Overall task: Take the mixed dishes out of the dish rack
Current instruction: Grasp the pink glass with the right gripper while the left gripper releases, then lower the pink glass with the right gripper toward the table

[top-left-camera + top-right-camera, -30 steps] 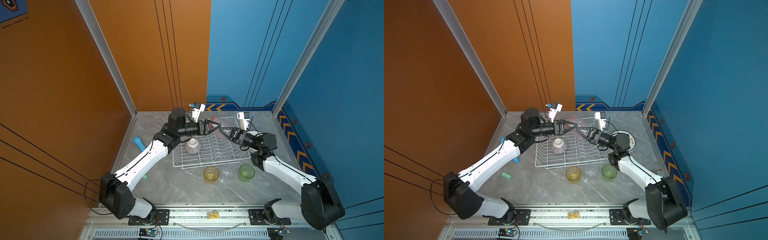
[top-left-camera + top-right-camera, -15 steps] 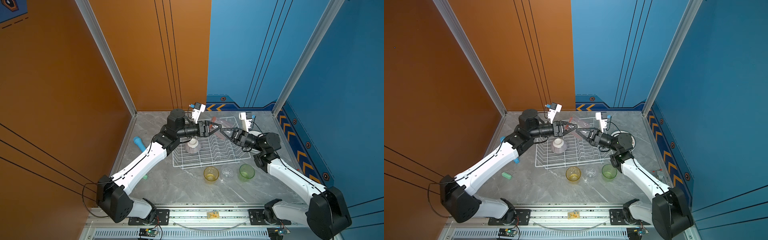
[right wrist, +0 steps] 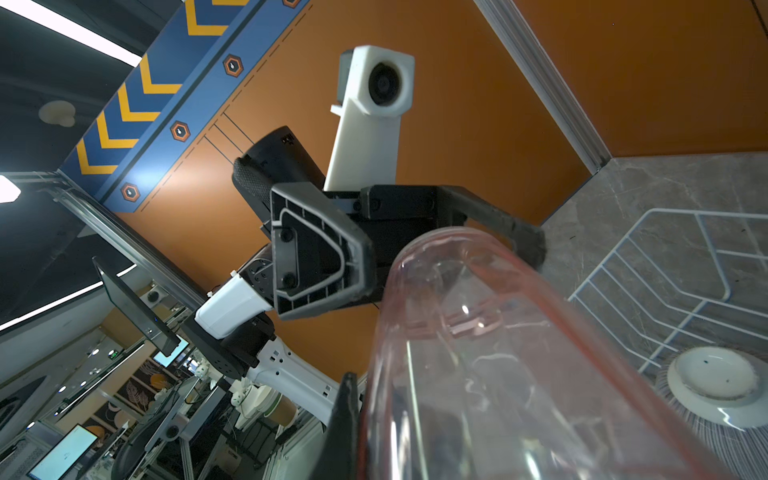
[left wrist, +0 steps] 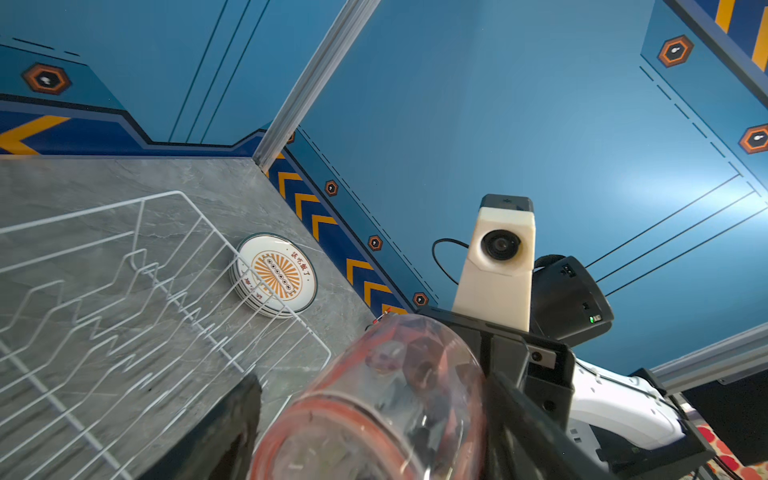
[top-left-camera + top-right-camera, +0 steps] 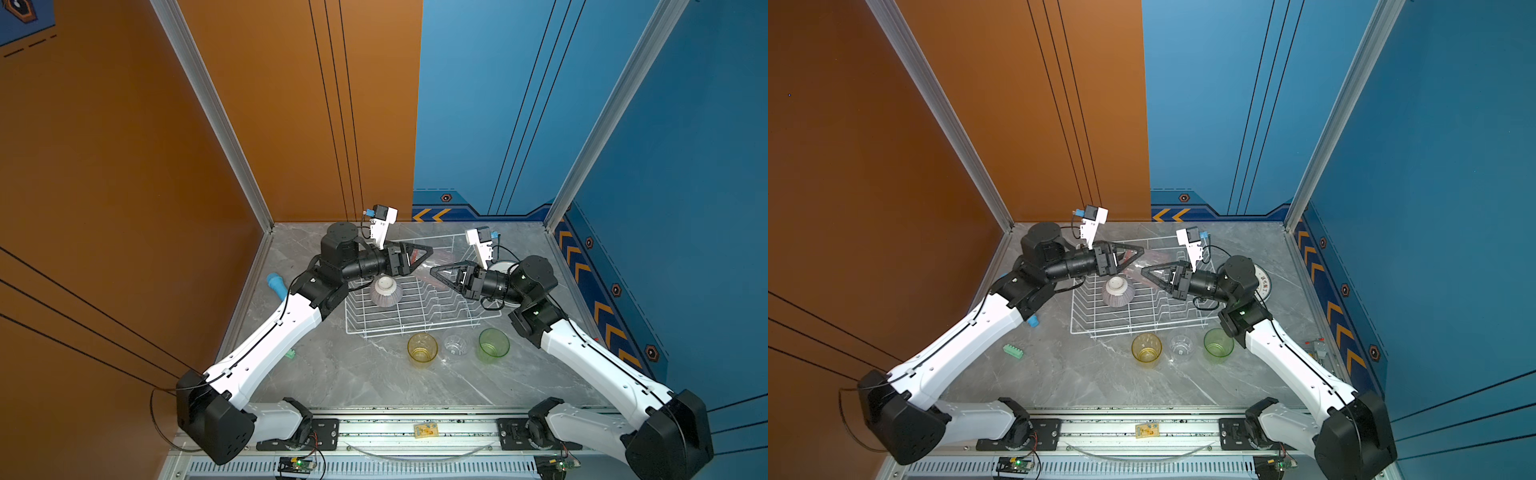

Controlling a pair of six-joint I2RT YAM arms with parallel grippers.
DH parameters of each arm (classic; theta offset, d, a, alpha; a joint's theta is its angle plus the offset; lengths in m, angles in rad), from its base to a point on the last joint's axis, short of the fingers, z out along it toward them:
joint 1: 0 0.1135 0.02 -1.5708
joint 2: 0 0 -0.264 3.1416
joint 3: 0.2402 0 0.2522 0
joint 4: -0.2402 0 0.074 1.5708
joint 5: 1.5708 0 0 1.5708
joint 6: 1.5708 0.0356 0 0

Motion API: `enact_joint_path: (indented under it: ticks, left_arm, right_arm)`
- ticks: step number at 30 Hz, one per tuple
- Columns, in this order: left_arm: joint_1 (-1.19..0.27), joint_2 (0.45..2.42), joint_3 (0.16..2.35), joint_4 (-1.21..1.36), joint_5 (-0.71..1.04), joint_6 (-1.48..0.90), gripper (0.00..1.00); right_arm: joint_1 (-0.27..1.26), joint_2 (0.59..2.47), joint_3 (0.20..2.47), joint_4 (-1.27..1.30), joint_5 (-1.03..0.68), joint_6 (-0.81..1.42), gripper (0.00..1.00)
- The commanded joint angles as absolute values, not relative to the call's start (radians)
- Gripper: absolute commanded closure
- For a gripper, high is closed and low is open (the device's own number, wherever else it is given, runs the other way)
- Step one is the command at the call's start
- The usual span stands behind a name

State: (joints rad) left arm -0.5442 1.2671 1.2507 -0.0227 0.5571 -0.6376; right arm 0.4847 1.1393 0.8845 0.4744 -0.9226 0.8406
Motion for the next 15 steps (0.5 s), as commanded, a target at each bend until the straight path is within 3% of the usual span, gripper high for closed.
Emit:
enact_joint_path:
  ticks: [1,7,15]
  left_arm:
    - [-0.538,1.176,1.298,-0.284,0.296,-0.48,0.15]
    - [-0.54,1.105,1.293,-0.553,-0.056,-0.396,0.18]
    - [-0.539,1.051,1.221,-0.606,-0.2,-0.387,0.19]
  right_arm:
    - [0.522,1.106,0.984,0.037,-0.875,0.56,1.0]
    - [0.694,1.178,1.219,-0.547,-0.569,0.198,1.0]
    - [1.0,1.401,1.43,-0.865,-0.235,0.02,1.0]
